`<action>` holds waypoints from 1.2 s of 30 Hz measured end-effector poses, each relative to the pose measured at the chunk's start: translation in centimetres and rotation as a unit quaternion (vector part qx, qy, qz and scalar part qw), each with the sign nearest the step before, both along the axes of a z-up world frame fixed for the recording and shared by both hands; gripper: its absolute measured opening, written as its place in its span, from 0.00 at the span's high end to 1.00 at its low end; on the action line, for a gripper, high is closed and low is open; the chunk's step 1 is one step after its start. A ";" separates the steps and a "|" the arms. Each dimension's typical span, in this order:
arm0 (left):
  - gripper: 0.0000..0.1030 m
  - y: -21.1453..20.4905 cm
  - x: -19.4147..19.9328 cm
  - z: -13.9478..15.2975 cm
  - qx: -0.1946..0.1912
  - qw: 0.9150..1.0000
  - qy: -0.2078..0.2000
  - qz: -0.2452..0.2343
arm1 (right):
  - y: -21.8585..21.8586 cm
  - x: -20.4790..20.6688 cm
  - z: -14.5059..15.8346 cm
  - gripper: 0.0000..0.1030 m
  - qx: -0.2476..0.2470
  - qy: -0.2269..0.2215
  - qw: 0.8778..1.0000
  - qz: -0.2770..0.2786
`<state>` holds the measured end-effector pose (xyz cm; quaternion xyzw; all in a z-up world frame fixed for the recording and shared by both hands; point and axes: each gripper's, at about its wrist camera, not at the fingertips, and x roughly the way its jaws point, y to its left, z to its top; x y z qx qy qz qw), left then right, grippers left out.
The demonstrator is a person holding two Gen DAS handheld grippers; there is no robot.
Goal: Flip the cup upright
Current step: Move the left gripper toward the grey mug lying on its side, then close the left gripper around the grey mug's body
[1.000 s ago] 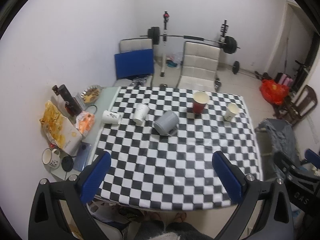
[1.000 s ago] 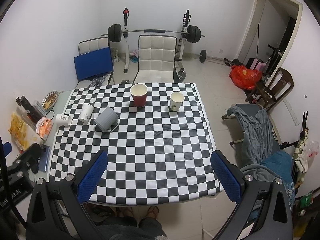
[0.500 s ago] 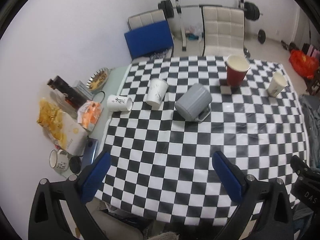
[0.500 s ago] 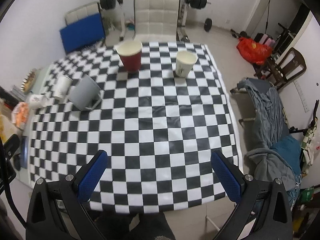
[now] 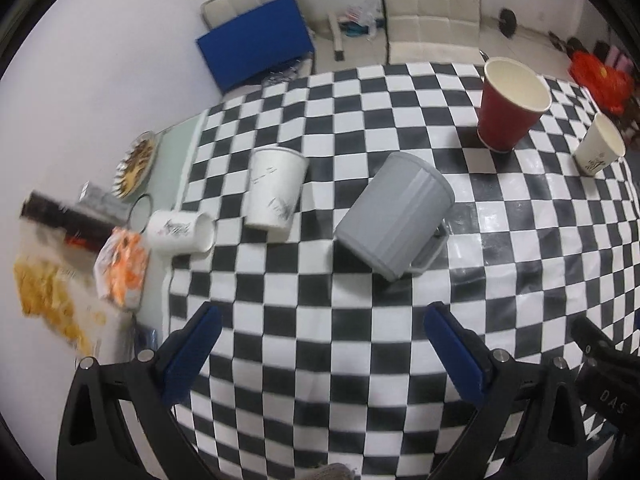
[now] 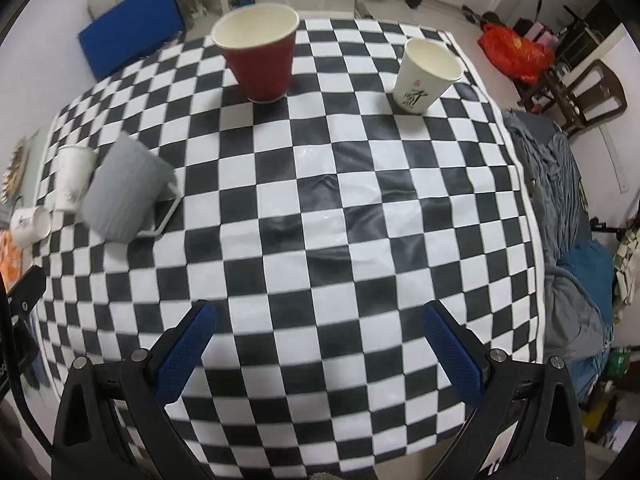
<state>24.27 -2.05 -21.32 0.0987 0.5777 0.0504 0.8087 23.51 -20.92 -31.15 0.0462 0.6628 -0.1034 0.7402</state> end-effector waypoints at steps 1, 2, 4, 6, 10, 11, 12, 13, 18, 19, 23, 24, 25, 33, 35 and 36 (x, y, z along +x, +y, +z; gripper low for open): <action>0.00 -0.2 0.8 -0.6 0.003 1.000 0.005 -0.010 | -0.1 0.4 -0.5 0.00 0.002 0.006 1.000 -0.004; 0.00 -0.4 1.4 -0.9 0.007 1.000 0.007 -0.017 | -0.1 1.0 -1.2 0.00 0.001 0.010 1.000 -0.009; 0.00 -1.0 3.0 -1.7 0.012 0.999 0.013 -0.044 | -0.3 1.6 -2.1 0.00 -0.001 0.020 1.000 -0.015; 0.00 -1.7 4.2 -2.3 0.016 0.997 0.018 -0.072 | -0.5 2.3 -3.0 0.00 0.000 0.029 0.999 -0.021; 0.00 -3.5 6.6 -4.1 0.020 0.990 0.046 -0.135 | -0.9 3.3 -4.7 0.00 -0.001 0.046 0.998 -0.032; 0.00 -3.8 7.0 -4.5 0.019 0.988 0.052 -0.147 | -1.1 3.4 -5.0 0.00 -0.001 0.052 0.998 -0.033; 0.00 -4.2 7.2 -5.0 0.017 0.985 0.061 -0.160 | -1.2 3.5 -5.3 0.00 0.001 0.057 0.998 -0.034; 0.00 -4.5 7.6 -5.4 0.018 0.983 0.067 -0.169 | -1.2 3.6 -5.5 0.00 0.002 0.060 0.998 -0.035; 0.00 -5.7 8.7 -7.3 0.016 0.975 0.091 -0.202 | -1.5 4.3 -6.8 0.00 0.003 0.074 0.997 -0.036; 0.00 -5.8 8.9 -7.7 0.016 0.974 0.098 -0.205 | -1.6 4.5 -7.0 0.00 0.004 0.076 0.996 -0.038; 0.00 -6.3 9.4 -9.2 0.008 0.970 0.118 -0.214 | -1.7 4.8 -7.8 0.00 0.008 0.084 0.996 -0.042; 0.00 -6.5 9.5 -9.6 0.006 0.969 0.124 -0.216 | -1.7 4.8 -7.9 0.00 0.008 0.085 0.995 -0.043; 0.00 -6.5 9.5 -9.8 0.002 0.968 0.128 -0.218 | -1.8 4.9 -8.0 0.00 0.008 0.085 0.995 -0.043; 0.00 -7.1 11.2 -11.7 -0.018 0.967 0.136 -0.214 | -1.6 6.1 -8.2 0.00 0.006 0.087 0.995 -0.045; 0.00 -7.0 11.6 -12.2 -0.022 0.967 0.140 -0.213 | -1.4 6.4 -8.4 0.00 0.006 0.087 0.995 -0.045; 0.00 -7.1 11.8 -12.5 -0.025 0.966 0.142 -0.213 | -1.2 6.5 -8.5 0.00 0.005 0.087 0.995 -0.045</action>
